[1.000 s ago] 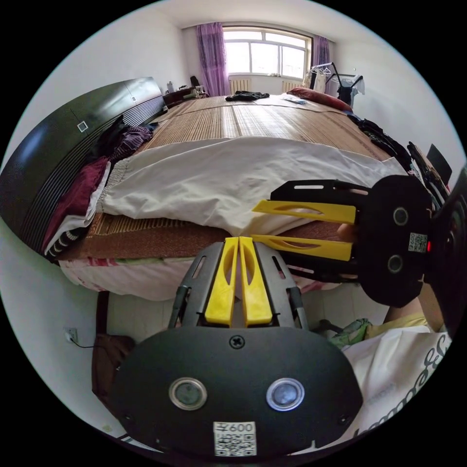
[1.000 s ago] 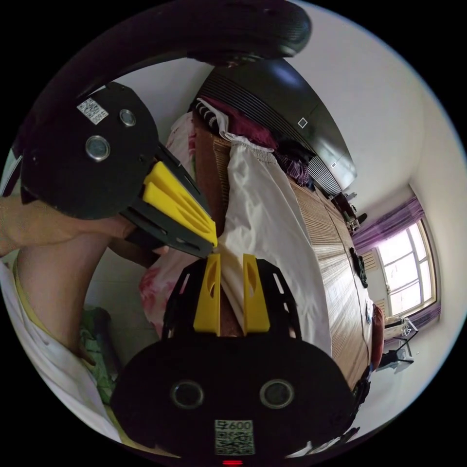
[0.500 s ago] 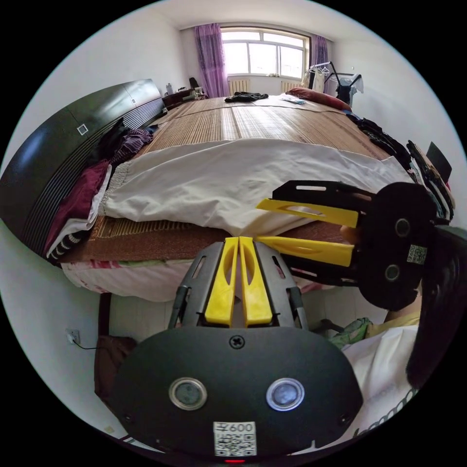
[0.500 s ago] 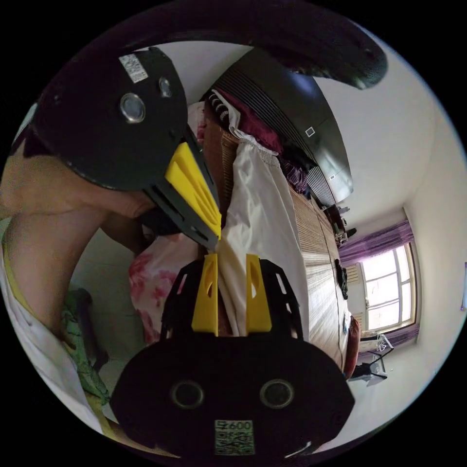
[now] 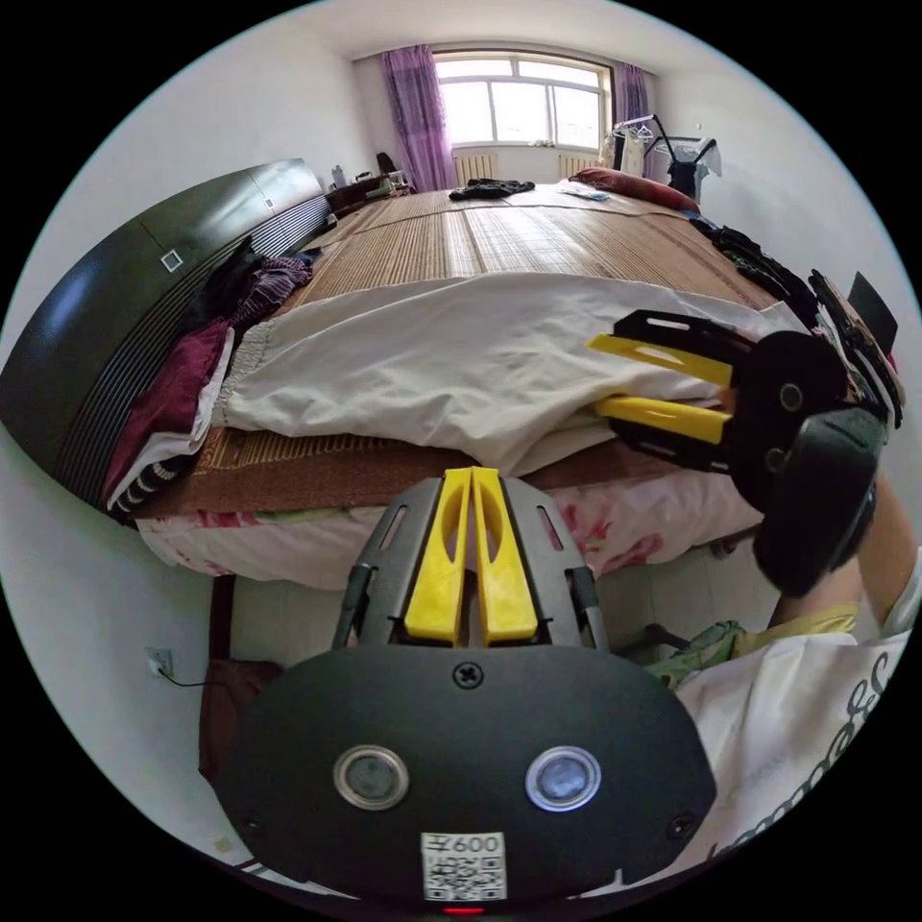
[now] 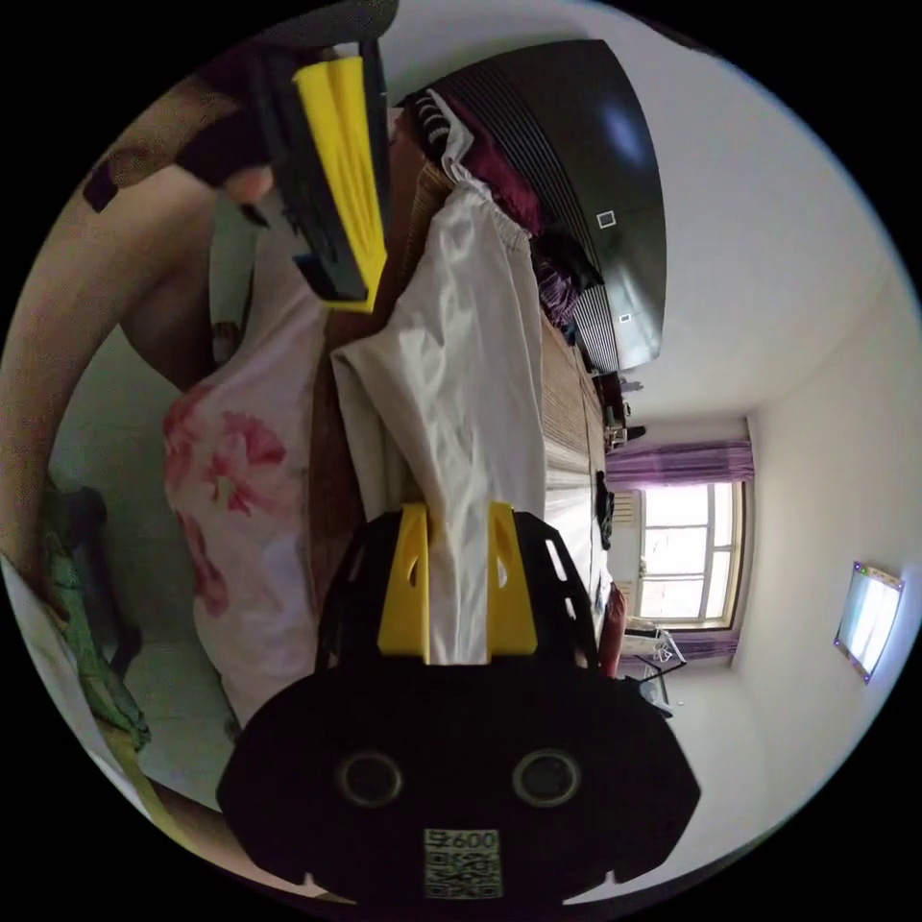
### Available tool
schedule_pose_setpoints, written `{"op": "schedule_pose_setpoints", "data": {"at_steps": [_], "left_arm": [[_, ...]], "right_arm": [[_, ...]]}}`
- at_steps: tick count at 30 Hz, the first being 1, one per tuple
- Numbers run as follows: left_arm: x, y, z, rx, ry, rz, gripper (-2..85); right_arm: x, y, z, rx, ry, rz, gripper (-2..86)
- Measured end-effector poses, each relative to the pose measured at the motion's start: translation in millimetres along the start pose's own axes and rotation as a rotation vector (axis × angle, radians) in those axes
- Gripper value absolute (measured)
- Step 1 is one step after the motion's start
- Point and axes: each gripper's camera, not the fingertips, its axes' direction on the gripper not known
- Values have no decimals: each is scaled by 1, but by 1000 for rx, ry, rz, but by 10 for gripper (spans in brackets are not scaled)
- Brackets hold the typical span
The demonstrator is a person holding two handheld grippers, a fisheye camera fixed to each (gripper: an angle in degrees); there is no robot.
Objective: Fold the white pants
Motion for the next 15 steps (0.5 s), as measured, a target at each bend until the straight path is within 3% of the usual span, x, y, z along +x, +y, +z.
{"op": "schedule_pose_setpoints", "data": {"at_steps": [15], "left_arm": [[-8, 63, 117, -1, 54, 46, 10]], "right_arm": [[111, -56, -9, -238, 33, 46, -2]]}}
